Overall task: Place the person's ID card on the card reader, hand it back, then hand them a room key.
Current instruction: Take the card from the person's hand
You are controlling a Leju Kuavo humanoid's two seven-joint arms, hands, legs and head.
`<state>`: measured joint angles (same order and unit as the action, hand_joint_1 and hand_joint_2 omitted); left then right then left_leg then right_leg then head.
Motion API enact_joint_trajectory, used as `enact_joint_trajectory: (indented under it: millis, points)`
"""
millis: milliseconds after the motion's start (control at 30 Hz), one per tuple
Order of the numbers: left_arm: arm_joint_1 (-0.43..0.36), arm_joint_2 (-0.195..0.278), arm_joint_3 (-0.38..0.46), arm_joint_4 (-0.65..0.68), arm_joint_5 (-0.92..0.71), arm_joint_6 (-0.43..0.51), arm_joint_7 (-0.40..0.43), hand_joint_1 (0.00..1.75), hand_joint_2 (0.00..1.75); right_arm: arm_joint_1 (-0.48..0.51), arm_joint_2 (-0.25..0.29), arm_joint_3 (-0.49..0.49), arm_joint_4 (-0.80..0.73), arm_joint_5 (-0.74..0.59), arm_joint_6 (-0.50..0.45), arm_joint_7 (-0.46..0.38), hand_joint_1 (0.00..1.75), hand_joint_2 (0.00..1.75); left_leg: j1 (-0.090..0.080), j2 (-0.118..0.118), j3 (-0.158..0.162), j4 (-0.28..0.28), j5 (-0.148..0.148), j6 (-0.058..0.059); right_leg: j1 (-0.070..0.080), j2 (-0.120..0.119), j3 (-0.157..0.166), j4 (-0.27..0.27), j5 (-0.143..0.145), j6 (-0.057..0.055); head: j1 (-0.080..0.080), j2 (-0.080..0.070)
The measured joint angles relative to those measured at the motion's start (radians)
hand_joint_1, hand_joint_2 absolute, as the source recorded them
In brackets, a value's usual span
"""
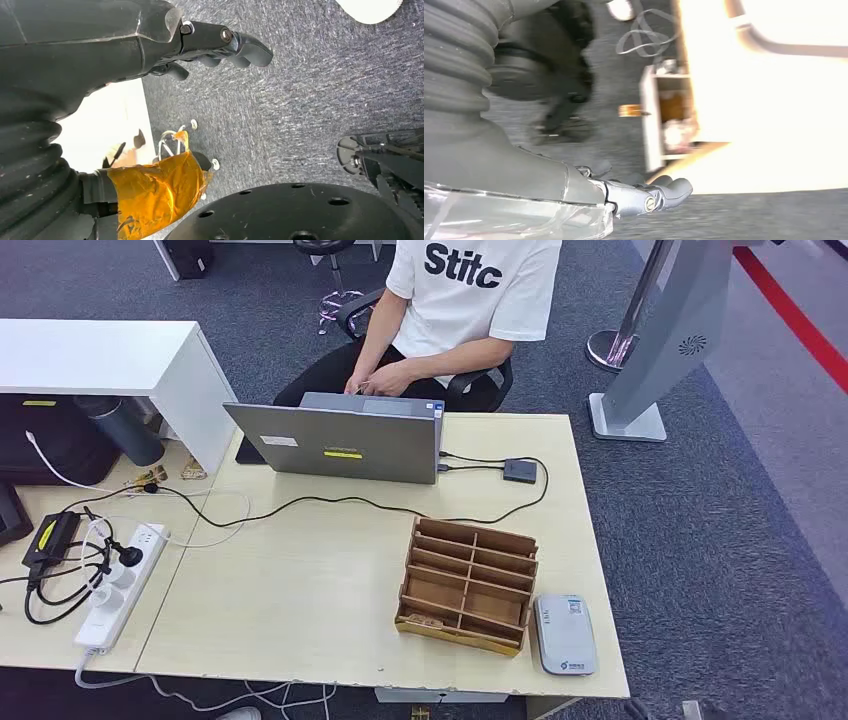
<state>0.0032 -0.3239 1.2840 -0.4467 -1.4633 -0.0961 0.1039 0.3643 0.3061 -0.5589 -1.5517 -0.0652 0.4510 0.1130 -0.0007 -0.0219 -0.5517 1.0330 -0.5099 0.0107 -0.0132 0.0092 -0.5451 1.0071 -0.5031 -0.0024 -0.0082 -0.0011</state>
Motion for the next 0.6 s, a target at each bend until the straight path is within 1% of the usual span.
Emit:
enact_joint_trajectory:
  millis: [67,167,300,400,600]
  points:
    - [0.000,0.000,0.000,0.000,-0.006,0.000,-0.001,0.00,1.75,-0.020,0.003,-0.016,0.004,-0.007,0.019,-0.016,0.00,1.75,0.000,0.000,0.000,0.000,0.000,0.000,0.000,0.000,0.000,0.000,0.000,0.000,0.000,0.000]
    - [0.000,0.000,0.000,0.000,-0.024,-0.001,-0.004,0.00,1.75,-0.075,0.013,-0.055,0.012,-0.035,0.075,-0.070,0.00,1.75,0.000,0.000,0.000,0.000,0.000,0.000,0.000,0.000,0.000,0.000,0.000,0.000,0.000,0.000]
    - [0.000,-0.001,0.001,0.000,-0.044,0.002,-0.009,0.00,1.75,-0.113,0.022,-0.073,0.007,-0.087,0.122,-0.135,0.00,1.75,0.000,0.000,0.000,0.001,0.000,0.000,0.000,0.000,0.000,0.000,0.000,0.000,0.000,0.000]
    - [0.000,-0.001,0.001,0.000,-0.045,0.005,-0.009,0.00,1.75,-0.123,0.027,-0.076,0.001,-0.096,0.124,-0.148,0.00,1.75,0.000,0.000,0.000,0.001,0.000,0.000,0.000,0.000,0.000,0.000,0.000,0.000,0.000,0.000]
    - [0.000,-0.002,0.001,0.000,-0.041,0.015,-0.009,0.00,1.75,-0.109,0.035,-0.050,-0.063,-0.082,0.092,-0.178,0.00,1.75,0.000,0.000,0.000,0.001,0.000,0.000,0.000,0.000,0.000,0.000,0.000,0.000,0.000,0.000]
